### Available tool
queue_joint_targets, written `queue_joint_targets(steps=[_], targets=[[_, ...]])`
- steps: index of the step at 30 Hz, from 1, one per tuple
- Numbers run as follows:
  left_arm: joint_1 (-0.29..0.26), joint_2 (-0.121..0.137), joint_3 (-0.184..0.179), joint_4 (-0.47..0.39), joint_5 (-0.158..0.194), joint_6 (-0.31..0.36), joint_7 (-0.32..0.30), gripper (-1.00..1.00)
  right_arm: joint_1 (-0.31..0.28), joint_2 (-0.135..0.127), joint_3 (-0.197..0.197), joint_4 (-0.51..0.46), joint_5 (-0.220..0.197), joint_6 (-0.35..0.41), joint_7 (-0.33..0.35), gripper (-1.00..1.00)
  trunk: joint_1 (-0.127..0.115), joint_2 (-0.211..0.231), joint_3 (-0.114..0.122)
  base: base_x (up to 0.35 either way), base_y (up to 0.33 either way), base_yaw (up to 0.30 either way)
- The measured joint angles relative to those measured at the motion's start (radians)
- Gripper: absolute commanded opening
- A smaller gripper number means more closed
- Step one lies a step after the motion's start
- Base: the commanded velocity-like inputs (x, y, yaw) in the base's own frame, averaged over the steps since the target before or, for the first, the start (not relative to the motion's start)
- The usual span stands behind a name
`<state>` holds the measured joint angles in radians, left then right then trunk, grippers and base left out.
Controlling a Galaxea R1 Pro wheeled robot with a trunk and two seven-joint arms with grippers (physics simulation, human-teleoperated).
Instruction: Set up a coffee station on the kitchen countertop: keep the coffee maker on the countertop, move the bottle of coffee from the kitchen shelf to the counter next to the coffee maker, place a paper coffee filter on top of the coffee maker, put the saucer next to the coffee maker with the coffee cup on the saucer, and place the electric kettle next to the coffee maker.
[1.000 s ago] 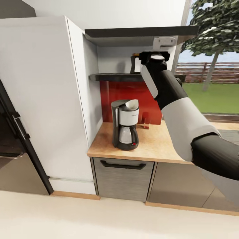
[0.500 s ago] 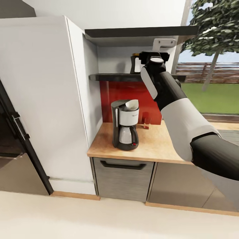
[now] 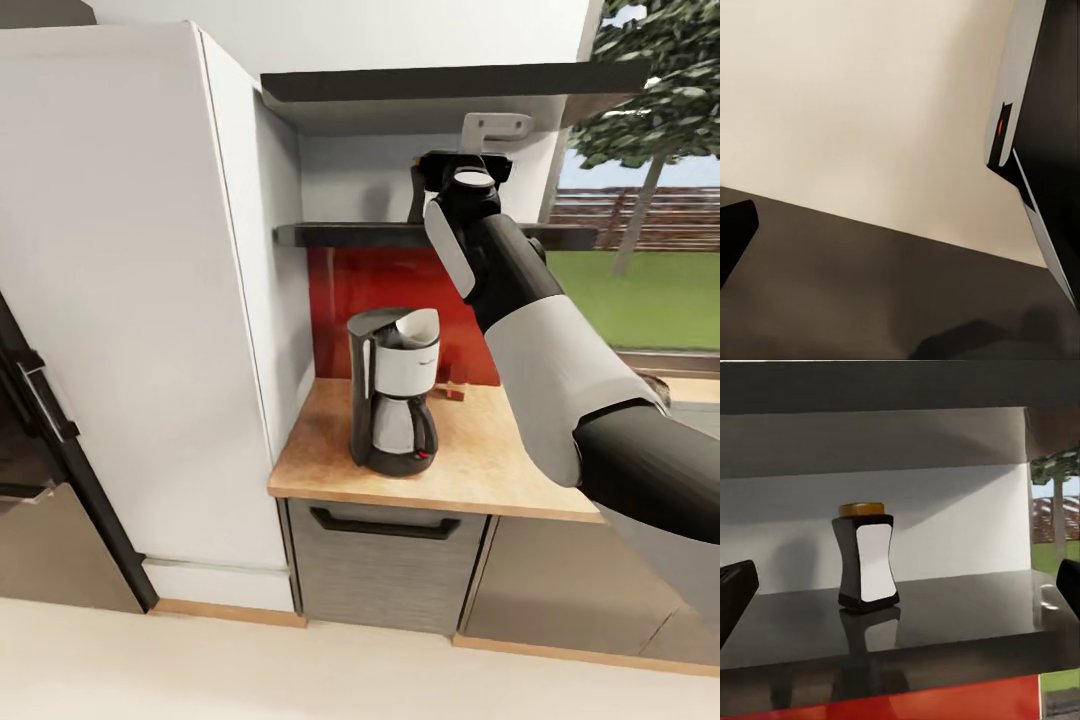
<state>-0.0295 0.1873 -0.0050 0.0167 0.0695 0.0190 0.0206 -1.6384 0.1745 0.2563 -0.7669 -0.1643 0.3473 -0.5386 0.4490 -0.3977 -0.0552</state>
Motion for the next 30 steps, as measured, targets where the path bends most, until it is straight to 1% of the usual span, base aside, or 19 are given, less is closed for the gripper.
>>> queue_joint_targets(steps=[7, 18, 26, 30], targets=[[0.0, -0.003, -0.002, 0.0, -0.001, 0.0, 0.0, 1.0, 0.0, 0.0, -0.001, 0.005, 0.0, 0.0, -0.001, 1.0, 0.0, 0.0, 0.0, 0.054, 0.025, 0.0], [0.0, -0.002, -0.001, 0.001, -0.001, 0.001, 0.0, 1.0, 0.0, 0.0, -0.001, 0.009, 0.001, 0.0, -0.001, 1.0, 0.0, 0.0, 0.0, 0.283, 0.0, 0.0], [0.0, -0.002, 0.0, 0.001, -0.001, 0.001, 0.0, 1.0, 0.0, 0.0, -0.001, 0.01, 0.003, 0.0, -0.001, 1.0, 0.0, 0.0, 0.0, 0.073, 0.0, 0.0], [0.0, -0.003, 0.0, 0.001, -0.001, 0.001, 0.0, 1.0, 0.0, 0.0, -0.001, 0.011, 0.003, 0.0, 0.0, 1.0, 0.0, 0.0, 0.0, 0.23, 0.048, 0.0]])
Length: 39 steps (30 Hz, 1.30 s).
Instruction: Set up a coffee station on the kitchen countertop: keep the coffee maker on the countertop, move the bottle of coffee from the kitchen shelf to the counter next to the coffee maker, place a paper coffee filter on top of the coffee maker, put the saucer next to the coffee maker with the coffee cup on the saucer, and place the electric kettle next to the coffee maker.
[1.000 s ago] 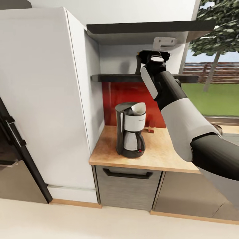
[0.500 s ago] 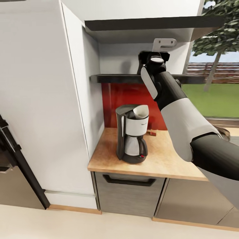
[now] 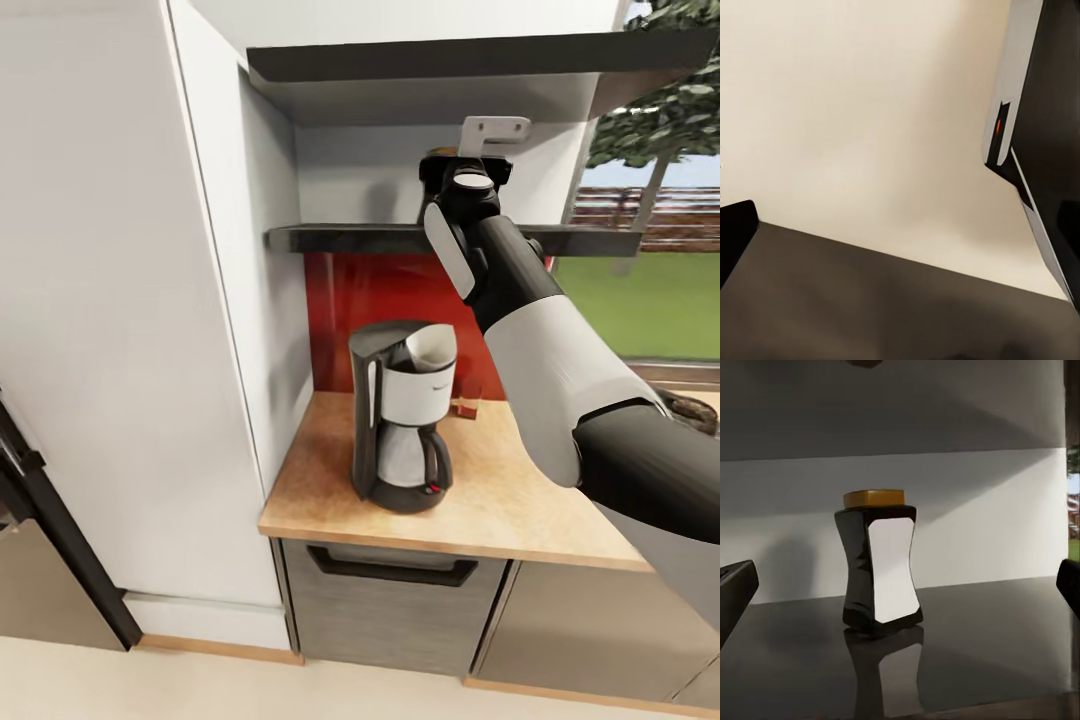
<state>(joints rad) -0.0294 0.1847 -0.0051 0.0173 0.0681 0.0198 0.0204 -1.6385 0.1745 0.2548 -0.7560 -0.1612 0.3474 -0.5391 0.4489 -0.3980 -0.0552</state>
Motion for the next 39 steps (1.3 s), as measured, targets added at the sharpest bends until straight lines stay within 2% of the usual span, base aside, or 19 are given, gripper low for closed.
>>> queue_joint_targets(steps=[19, 29, 39], targets=[[0.0, 0.0, 0.0, 0.001, 0.0, 0.0, 0.0, 1.0, 0.0, 0.0, -0.001, 0.0, 0.001, 0.0, 0.0, 1.0, 0.0, 0.0, 0.0, 0.181, 0.017, 0.0], [0.0, 0.001, 0.0, 0.002, 0.0, 0.0, 0.0, 1.0, 0.0, 0.0, -0.001, 0.002, 0.002, 0.0, 0.0, 1.0, 0.0, 0.0, 0.0, 0.037, -0.003, 0.0], [0.0, 0.001, 0.0, 0.002, 0.0, 0.0, 0.0, 1.0, 0.0, 0.0, 0.0, 0.01, 0.001, 0.0, 0.0, 1.0, 0.0, 0.0, 0.0, 0.149, -0.088, 0.0]])
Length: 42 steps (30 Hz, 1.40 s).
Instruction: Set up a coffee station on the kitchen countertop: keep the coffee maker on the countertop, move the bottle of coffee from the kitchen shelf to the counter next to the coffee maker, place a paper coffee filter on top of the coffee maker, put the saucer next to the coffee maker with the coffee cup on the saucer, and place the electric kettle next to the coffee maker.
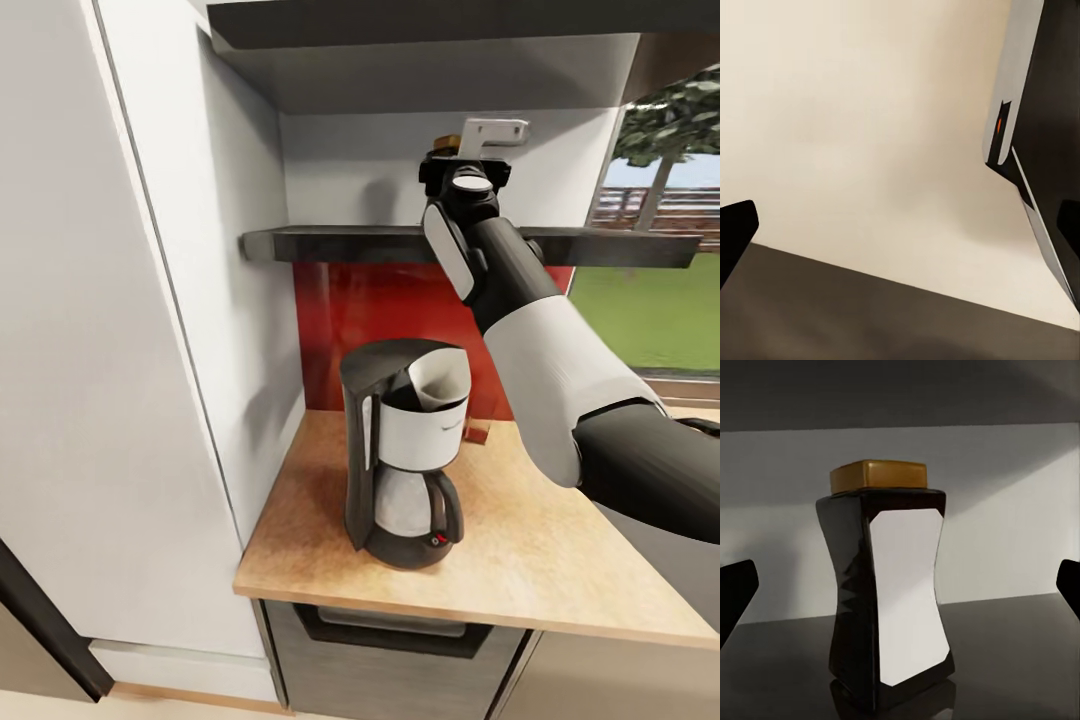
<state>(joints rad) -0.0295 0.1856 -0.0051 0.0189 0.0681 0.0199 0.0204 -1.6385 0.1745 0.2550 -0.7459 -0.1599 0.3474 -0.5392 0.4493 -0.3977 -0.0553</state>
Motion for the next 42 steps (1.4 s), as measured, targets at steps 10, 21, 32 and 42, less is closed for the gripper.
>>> queue_joint_targets(steps=[10, 21, 32, 42], targets=[[0.0, 0.002, 0.0, 0.0, 0.0, 0.0, 0.0, 1.0, 0.0, 0.0, 0.0, 0.025, 0.001, 0.0, 0.0, 1.0, 0.0, 0.0, 0.0, 0.138, 0.033, 0.0], [0.0, 0.002, 0.0, 0.0, 0.0, 0.0, 0.0, 1.0, 0.0, 0.0, 0.0, 0.024, 0.0, 0.0, 0.0, 1.0, 0.0, 0.0, 0.0, 0.037, 0.014, 0.0], [0.0, 0.001, 0.0, 0.0, 0.0, 0.0, 0.0, 1.0, 0.0, 0.0, 0.0, 0.024, 0.0, 0.0, 0.0, 1.0, 0.0, 0.0, 0.0, 0.165, 0.0, 0.0], [0.0, 0.001, 0.0, 0.0, 0.0, 0.0, 0.0, 1.0, 0.0, 0.0, -0.001, 0.024, 0.0, 0.0, 0.0, 1.0, 0.0, 0.0, 0.0, 0.075, -0.033, 0.0]])
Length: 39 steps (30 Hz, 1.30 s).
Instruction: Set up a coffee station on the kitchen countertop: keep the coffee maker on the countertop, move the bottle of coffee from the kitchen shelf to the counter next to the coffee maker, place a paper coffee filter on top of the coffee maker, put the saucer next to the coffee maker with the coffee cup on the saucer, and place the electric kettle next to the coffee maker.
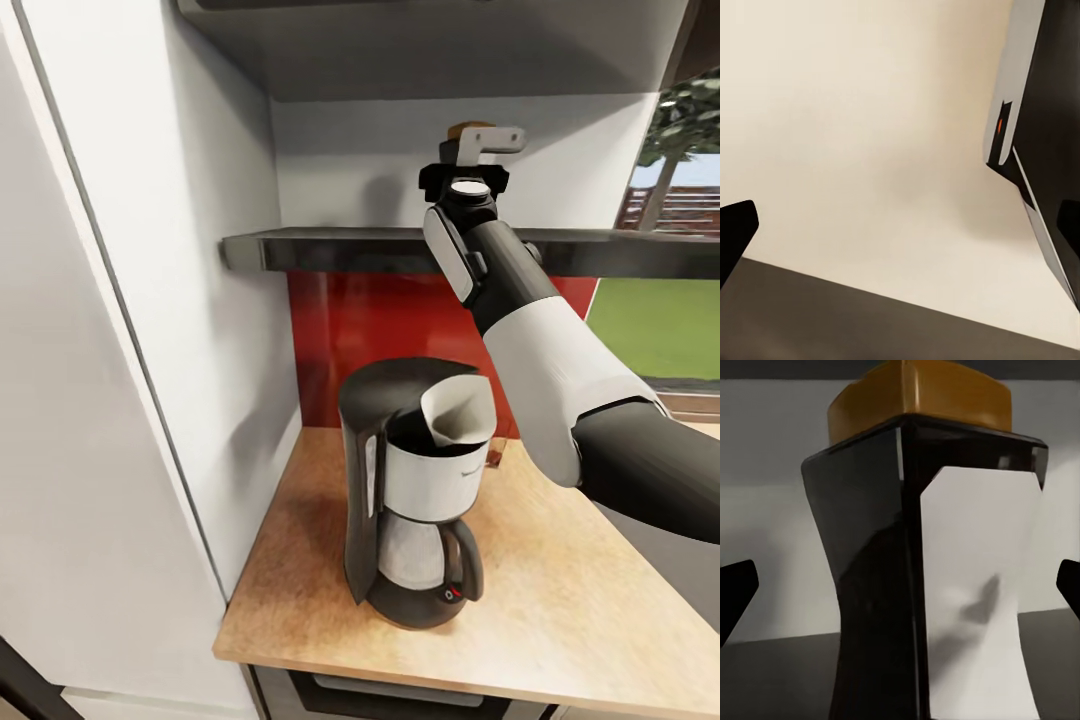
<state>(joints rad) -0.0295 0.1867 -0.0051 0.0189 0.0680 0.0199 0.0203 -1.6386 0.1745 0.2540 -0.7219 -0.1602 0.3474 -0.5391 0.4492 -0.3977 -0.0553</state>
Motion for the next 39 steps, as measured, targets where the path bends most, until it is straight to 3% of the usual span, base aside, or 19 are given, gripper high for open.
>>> queue_joint_targets(steps=[39], targets=[[0.0, 0.0, 0.0, 0.0, 0.0, 0.0, 0.0, 1.0, 0.002, 0.0, 0.0, 0.023, 0.003, -0.001, 0.0, 1.0, 0.0, 0.0, 0.0, 0.032, -0.002, 0.0]])
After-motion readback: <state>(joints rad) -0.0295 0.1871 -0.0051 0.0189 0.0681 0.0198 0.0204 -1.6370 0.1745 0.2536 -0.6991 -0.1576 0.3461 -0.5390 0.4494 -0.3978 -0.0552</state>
